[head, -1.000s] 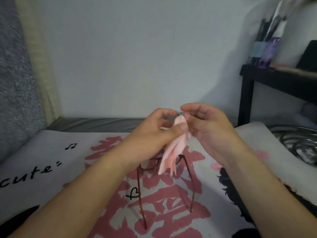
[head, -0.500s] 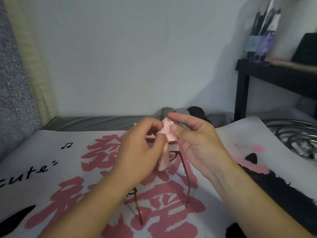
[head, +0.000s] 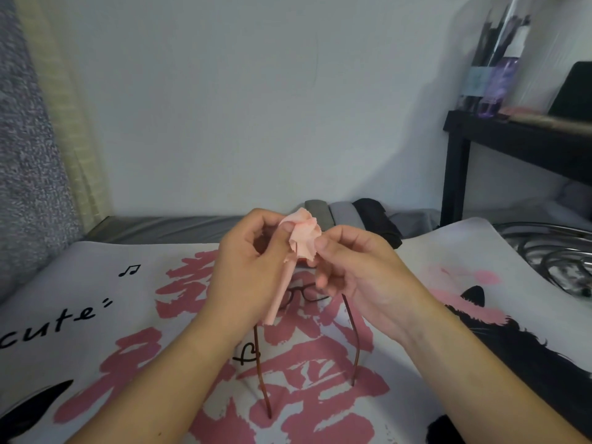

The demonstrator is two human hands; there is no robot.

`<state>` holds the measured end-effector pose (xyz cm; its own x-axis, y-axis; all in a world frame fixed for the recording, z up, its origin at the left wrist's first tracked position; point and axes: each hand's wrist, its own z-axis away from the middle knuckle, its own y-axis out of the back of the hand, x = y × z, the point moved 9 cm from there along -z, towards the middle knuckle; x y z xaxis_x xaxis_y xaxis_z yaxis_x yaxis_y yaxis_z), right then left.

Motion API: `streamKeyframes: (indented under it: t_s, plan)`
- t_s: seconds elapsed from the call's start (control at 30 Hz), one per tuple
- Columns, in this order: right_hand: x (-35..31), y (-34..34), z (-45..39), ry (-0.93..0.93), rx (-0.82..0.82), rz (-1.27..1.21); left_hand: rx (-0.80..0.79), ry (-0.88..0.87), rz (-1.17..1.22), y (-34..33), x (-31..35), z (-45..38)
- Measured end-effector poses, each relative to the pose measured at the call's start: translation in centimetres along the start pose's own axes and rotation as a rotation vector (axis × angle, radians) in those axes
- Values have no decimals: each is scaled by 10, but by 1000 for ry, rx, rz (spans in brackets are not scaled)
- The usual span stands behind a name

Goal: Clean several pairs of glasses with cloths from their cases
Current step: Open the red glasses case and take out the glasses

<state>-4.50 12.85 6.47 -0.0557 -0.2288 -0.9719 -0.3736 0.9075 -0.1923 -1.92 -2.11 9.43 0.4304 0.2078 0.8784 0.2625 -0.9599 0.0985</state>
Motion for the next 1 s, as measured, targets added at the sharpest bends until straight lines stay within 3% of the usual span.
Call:
streamKeyframes:
  t_s: [0.27,0.43,0.53,0.67,0.83,1.0]
  plan:
    - [-2,-7,1,21,-45,-72,-41,144,52,-5,-14,2]
    - [-6,-12,4,31,-102,-165,-276,227,177,-27,-8,13]
    - [-9,-10,4,42,-121,-133,-332,114,77,-28,2,15]
    - [-21,5,2,82,-127,-151,-191,14,-25,-15,8,6]
    - [-41,41,-1,167,41,-265,-99,120,236,-4,0,-1]
    - [-61,70,9,300,304,-244,-266,144,167,-23,-8,3]
